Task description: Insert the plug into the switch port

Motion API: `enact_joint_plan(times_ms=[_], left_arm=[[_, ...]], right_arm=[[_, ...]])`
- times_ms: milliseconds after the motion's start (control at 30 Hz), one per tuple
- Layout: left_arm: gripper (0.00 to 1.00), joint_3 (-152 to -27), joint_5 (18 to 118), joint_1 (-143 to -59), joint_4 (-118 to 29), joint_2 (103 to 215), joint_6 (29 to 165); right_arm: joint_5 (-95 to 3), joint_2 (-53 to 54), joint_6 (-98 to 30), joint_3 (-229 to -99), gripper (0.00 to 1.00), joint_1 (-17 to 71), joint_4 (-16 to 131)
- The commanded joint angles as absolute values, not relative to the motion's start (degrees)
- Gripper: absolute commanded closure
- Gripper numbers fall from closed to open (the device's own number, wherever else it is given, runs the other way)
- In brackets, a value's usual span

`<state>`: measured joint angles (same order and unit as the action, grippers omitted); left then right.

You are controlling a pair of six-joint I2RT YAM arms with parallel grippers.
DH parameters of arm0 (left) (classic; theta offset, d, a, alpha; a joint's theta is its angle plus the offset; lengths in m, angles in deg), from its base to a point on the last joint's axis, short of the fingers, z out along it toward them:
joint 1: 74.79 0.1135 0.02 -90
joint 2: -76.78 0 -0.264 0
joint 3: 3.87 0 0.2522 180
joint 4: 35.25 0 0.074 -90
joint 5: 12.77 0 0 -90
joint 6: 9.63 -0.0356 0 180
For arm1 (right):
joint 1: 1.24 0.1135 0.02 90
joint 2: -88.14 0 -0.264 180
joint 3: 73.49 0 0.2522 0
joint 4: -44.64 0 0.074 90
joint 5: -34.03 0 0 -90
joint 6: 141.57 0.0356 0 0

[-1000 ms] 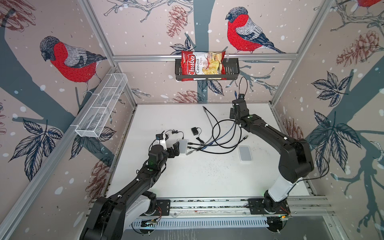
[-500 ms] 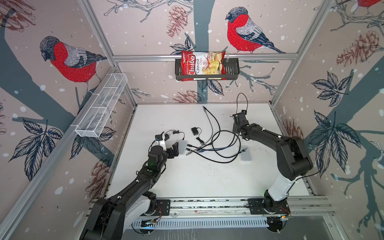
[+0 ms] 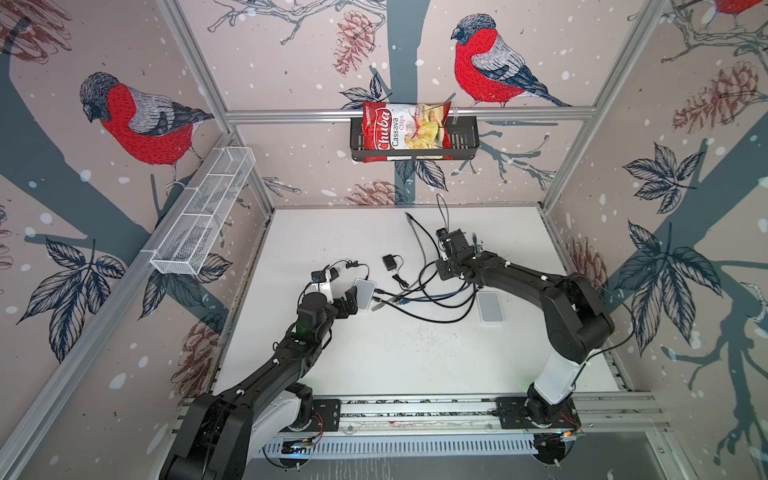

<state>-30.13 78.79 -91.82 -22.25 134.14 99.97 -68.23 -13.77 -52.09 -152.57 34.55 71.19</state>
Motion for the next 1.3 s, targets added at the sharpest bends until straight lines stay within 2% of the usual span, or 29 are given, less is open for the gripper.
enact_joint_plan(times_ms=[0, 367, 633, 1267], left_arm=[[0.03, -29.77, 79.05, -91.80, -19.51, 134.18, 100.17], [0.03, -29.07, 79.25, -91.82, -17.77, 134.61, 100.12], [0.03, -28.97, 79.64, -91.80, -17.60, 135.02, 99.80], [0.03, -29.21, 79.88, -91.83, -17.88, 135.66, 99.97]], right_arm=[[-64.74, -12.02, -61.81, -148.83, 0.80, 36.04, 72.19], [-50.60, -8.64, -79.37, -144.17, 0.76, 33.40, 74.44], [-46.91, -9.07, -89.93, -143.42, 0.75, 32.29, 72.11], [-42.48, -11.69, -95.04, -144.94, 0.74, 31.83, 72.65]])
